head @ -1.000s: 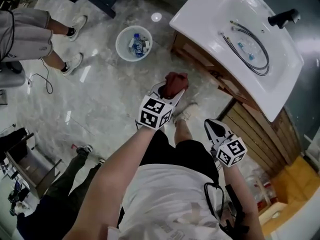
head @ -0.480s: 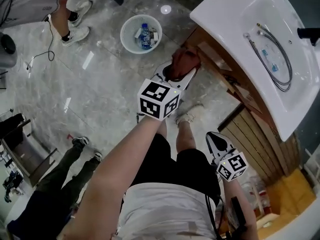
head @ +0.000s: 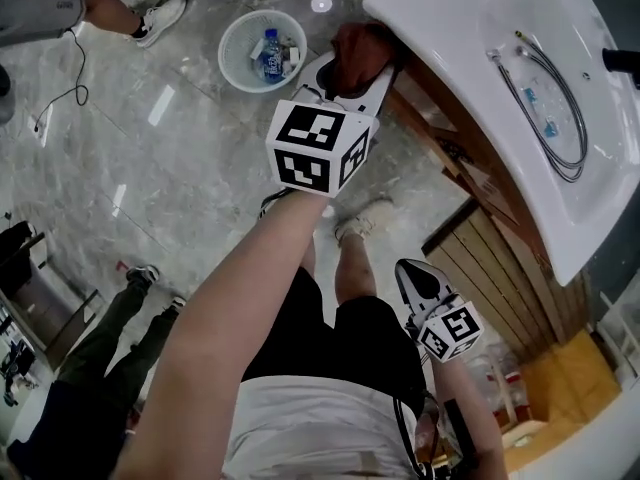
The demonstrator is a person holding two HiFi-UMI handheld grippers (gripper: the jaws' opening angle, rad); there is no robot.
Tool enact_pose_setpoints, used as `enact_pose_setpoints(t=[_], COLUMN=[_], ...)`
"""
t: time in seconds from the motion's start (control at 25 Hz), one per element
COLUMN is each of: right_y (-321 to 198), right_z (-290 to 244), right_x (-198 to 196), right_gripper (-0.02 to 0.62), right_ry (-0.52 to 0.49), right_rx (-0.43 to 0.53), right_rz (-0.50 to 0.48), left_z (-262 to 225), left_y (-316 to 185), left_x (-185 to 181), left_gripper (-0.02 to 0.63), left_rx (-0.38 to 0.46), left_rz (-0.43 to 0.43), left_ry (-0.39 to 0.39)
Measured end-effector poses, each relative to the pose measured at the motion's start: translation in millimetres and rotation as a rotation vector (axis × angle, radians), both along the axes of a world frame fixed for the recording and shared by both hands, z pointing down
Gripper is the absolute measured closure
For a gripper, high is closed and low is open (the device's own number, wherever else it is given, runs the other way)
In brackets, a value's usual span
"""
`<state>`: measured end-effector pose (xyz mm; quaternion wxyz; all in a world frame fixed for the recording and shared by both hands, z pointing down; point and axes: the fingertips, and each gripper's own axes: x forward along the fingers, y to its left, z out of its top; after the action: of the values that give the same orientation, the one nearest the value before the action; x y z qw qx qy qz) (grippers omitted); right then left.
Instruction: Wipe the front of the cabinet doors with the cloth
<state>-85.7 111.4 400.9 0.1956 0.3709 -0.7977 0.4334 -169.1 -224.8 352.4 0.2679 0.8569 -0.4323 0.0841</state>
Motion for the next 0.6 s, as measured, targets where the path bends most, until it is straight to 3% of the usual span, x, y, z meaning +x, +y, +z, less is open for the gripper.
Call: enact_pose_setpoints(t=[0.16,0.4,0.6], right_y=[0.7,4.1,6.3], right_z=[5.4,11.8,14.7], right_x=[-1.6,12.5,19.8], right_gripper=[0.581,0.581,0.581], right_ry=[-0.021,-0.038,-0.042], right_rx=[-0.008,-0.016,-0.024], right_rz=[0.004,0.018,0.012], left_z=[1.2,6.8,16.0], left_y=[-0.2,0.2,21.6], left_x=[18.5,31.5,54.7], left_gripper=[0.439,0.439,0.439], left_rx=[0.018,0.035,0.030], left_rz=[0.013,-0.036,0.024], left_ry=[-0.018,-0.023,-0.060])
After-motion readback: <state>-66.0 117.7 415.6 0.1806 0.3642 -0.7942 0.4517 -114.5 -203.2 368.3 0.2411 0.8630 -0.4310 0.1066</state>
